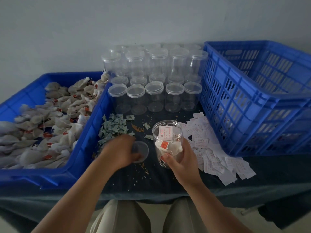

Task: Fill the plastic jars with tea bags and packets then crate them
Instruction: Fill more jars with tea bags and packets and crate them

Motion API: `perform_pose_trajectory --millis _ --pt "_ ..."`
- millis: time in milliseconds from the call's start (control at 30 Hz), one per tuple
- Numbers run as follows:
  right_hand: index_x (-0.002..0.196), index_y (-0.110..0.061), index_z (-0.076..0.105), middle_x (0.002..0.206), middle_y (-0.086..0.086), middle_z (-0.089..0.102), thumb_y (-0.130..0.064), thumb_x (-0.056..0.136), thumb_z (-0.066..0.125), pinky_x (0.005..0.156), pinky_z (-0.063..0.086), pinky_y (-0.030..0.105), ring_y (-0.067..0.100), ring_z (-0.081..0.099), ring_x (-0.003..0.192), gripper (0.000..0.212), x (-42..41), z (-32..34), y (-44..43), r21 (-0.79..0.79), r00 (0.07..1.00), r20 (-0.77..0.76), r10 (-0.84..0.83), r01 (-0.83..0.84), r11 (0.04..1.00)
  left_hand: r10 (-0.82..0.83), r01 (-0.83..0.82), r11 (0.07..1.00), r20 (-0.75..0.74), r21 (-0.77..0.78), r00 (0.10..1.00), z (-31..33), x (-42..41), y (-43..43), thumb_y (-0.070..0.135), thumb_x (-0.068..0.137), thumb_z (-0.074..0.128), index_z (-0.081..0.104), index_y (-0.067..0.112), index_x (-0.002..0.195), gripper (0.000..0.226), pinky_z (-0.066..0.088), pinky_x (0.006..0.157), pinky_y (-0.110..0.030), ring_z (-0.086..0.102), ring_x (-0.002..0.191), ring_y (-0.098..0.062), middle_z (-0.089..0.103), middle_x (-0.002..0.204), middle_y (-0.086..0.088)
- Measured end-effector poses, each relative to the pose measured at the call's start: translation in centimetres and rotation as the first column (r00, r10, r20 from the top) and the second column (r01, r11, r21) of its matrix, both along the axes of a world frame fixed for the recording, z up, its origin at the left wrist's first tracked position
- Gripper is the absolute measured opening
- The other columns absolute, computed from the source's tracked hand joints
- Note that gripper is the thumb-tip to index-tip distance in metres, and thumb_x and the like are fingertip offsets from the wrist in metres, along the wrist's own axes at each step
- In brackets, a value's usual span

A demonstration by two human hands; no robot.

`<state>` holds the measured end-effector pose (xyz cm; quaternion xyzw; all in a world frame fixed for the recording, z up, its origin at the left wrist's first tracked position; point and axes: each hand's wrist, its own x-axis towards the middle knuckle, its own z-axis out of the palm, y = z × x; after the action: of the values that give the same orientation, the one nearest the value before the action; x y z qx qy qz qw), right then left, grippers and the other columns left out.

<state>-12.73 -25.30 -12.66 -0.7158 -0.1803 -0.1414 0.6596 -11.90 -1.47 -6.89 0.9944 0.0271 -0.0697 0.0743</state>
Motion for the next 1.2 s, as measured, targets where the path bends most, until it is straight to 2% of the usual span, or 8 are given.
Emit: perform_pose_trajectory --millis 200,367,467,567,700,767,967,1200 --pt "0.128 -0.056 0.056 0.119 -0.020 0.072 -0.051 0.091 0.077 0.082 0.058 0.016 0.007 0.073 0.106 0.043 -0.1 0.2 0.0 -0.050 1.000 0.013 -0.003 0.004 0.999 0.103 -0.066 0.981 0.202 -0.181 0.974 -2.4 -0.4 -0.7 0.044 0.079 0.087 0.049 0.036 0.146 0.077 0.054 0.086 -0.030 0.061 0.108 -0.011 0.059 0.131 0.009" --pt "0.131 -0.028 0.062 0.117 -0.008 0.076 -0.066 0.088 0.077 0.084 0.064 0.032 0.015 0.076 0.107 0.060 -0.1 -0.3 0.0 -0.021 0.996 -0.042 0.084 -0.085 0.996 0.283 -0.081 0.821 0.278 -0.565 0.918 -0.5 0.3 -0.7 0.041 0.096 0.070 0.067 0.040 0.096 0.003 0.044 0.059 -0.015 0.067 0.075 0.003 0.070 0.084 0.014" --pt "0.129 -0.023 0.064 0.116 -0.009 0.076 -0.059 0.087 0.081 0.083 0.061 0.023 0.013 0.076 0.105 0.058 0.0 -0.3 0.0 -0.053 0.992 -0.037 0.118 -0.119 0.991 0.384 -0.051 0.650 0.269 -0.759 0.883 1.6 0.3 -1.3 0.045 0.098 0.064 0.063 0.042 0.102 0.005 0.048 0.065 -0.025 0.064 0.084 0.009 0.070 0.095 0.021" --pt "0.119 -0.028 0.065 0.107 -0.005 0.077 -0.045 0.086 0.088 0.072 0.062 0.029 0.016 0.076 0.093 0.043 0.2 -0.5 0.0 -0.103 0.989 -0.053 0.137 -0.142 0.985 0.225 0.062 0.544 0.216 -0.837 0.950 3.4 -0.3 -1.8 0.050 0.095 0.059 0.055 0.055 0.121 0.027 0.053 0.080 -0.028 0.065 0.098 0.010 0.063 0.114 0.035" --pt "0.118 -0.030 0.065 0.099 -0.003 0.075 -0.044 0.083 0.091 0.065 0.057 0.023 0.017 0.073 0.081 0.046 0.3 -0.7 0.0 -0.147 0.989 -0.065 0.134 -0.142 0.979 -0.177 0.280 0.778 0.231 -0.563 0.957 3.9 -1.3 -2.5 0.080 0.090 0.058 0.021 0.060 0.153 0.075 0.046 0.101 -0.023 0.047 0.131 0.016 0.040 0.151 0.038" --pt "0.120 -0.030 0.065 0.100 -0.004 0.075 -0.048 0.082 0.090 0.066 0.058 0.026 0.018 0.072 0.082 0.049 0.3 -0.7 0.0 -0.168 0.988 -0.086 0.126 -0.139 0.976 -0.250 0.340 0.838 0.254 -0.426 0.934 4.0 -1.5 -3.4 0.091 0.080 0.057 0.023 0.055 0.156 0.091 0.034 0.116 -0.031 0.030 0.144 0.008 0.031 0.157 0.033" --pt "0.133 -0.036 0.062 0.119 -0.008 0.074 -0.061 0.079 0.091 0.080 0.062 0.031 0.016 0.073 0.102 0.066 0.4 -0.6 0.1 -0.175 0.980 -0.122 0.157 -0.177 0.969 -0.306 0.361 0.884 0.217 -0.297 0.927 5.3 -1.7 -6.2 0.095 0.077 0.049 0.036 0.059 0.145 0.079 0.023 0.126 -0.052 0.021 0.152 -0.007 0.029 0.158 0.028" --pt "0.121 -0.044 0.063 0.108 -0.012 0.069 -0.066 0.071 0.091 0.060 0.052 0.019 0.017 0.066 0.083 0.061 0.4 -1.2 0.2 -0.247 0.997 -0.057 0.058 -0.070 0.967 -0.027 0.057 0.945 0.096 -0.322 0.995 5.4 -0.9 -9.4 0.087 0.092 0.027 0.031 0.034 0.160 0.086 0.029 0.121 -0.050 0.026 0.157 -0.025 0.025 0.171 0.006"
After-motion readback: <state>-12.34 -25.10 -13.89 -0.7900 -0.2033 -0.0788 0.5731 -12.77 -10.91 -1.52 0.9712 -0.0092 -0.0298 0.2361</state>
